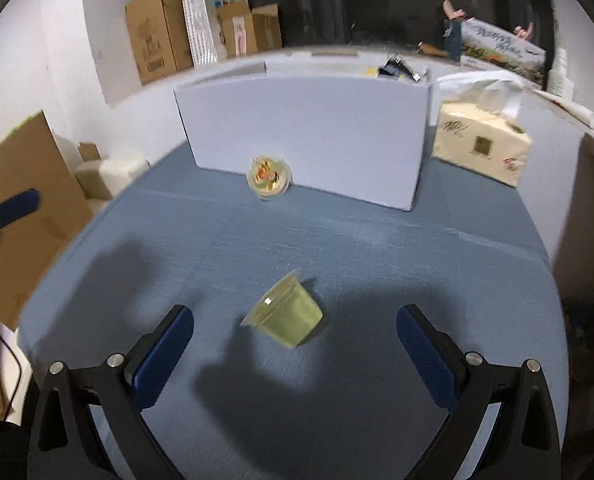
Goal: Organize snacks
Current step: 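Move both tools back toward the two jelly cups on the table, then grasp a yellow jelly cup with left gripper while right grasps the other jelly cup, then carry both jelly cups over the white box and release them inside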
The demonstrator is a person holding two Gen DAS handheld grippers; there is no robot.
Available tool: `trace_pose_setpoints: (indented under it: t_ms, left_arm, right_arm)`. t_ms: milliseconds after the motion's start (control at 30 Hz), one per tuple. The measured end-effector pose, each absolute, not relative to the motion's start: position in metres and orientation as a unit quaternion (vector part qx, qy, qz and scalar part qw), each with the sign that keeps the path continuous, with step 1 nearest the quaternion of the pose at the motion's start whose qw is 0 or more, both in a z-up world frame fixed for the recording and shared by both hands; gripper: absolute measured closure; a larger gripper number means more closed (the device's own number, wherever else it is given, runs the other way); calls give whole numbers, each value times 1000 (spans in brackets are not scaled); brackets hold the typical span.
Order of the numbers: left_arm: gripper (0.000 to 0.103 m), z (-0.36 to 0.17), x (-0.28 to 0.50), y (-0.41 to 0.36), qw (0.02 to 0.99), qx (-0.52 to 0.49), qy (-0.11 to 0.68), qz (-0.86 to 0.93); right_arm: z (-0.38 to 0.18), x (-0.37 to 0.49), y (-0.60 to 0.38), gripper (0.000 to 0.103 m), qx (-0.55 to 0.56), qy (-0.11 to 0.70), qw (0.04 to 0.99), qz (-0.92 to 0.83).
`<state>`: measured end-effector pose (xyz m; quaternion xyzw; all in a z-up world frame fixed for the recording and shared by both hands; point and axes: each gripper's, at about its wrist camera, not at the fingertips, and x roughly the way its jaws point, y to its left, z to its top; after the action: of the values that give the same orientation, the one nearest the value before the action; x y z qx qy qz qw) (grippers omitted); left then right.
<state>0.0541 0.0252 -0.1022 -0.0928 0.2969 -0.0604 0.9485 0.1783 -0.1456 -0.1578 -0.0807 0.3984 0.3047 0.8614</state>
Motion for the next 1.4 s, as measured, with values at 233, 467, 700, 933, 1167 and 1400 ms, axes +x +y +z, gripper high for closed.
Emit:
trace_pose_setpoints:
  t_ms: [233, 467, 700, 933, 1167, 1400]
  left_arm:
    - [0, -111, 62, 27, 945, -93, 310, -56]
    - [0, -122, 114, 25, 937, -80, 334, -66]
    - [0, -154, 212, 15, 918, -66, 390, -34]
    - [1, -181, 270, 15, 904, -64, 422, 19]
    - [67, -190, 276, 14, 896, -49, 440, 26]
    - [67, -145, 203, 14, 929, -49, 367, -27]
  right_arm:
    - [-170, 182, -136, 53, -98, 418, 842, 326]
    - [-143, 171, -163, 53, -51, 391, 855, 337]
    - [-110, 154, -205, 53, -15, 359, 874, 327]
    - [-108, 146, -231, 53, 5, 354, 882, 310]
    - [-116, 146, -238, 53, 14, 365, 880, 305]
    - [-112, 142, -232, 53, 11, 358, 879, 314]
